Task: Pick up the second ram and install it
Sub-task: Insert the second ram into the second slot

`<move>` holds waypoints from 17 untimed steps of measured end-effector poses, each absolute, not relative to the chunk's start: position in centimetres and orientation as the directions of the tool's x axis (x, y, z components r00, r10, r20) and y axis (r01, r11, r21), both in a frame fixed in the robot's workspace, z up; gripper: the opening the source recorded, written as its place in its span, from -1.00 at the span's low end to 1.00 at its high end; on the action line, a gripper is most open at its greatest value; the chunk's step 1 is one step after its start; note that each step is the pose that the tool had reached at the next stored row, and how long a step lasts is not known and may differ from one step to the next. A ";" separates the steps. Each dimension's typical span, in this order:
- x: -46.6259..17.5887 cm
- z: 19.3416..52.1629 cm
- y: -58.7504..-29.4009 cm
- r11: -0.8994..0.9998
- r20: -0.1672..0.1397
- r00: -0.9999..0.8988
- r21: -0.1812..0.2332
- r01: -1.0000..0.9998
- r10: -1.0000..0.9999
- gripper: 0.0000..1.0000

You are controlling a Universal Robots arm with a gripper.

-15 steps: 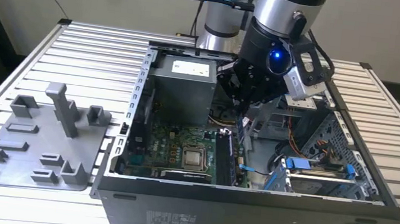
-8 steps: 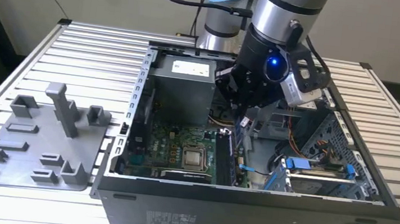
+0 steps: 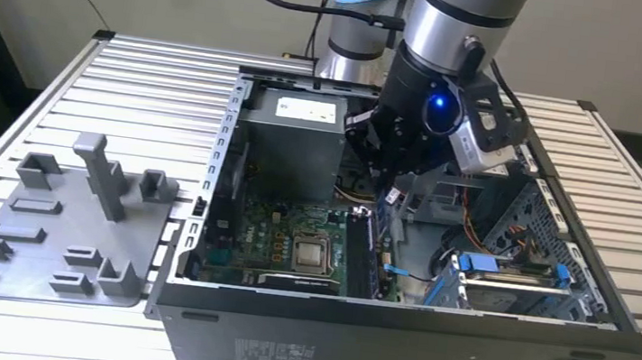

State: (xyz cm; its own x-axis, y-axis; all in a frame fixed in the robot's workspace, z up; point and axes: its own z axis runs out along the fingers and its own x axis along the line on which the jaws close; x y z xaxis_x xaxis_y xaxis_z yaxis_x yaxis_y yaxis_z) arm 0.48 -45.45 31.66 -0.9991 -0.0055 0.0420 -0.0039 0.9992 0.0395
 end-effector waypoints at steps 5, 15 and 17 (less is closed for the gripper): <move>0.5 30.9 -45.5 0.999 0.042 -0.999 0.032 -0.003 -0.004 -0.73; 0.5 29.1 -45.5 0.999 0.042 -0.999 0.031 0.005 0.004 -0.73; 0.5 28.7 -45.5 0.999 0.042 -0.999 0.031 0.006 0.005 -0.73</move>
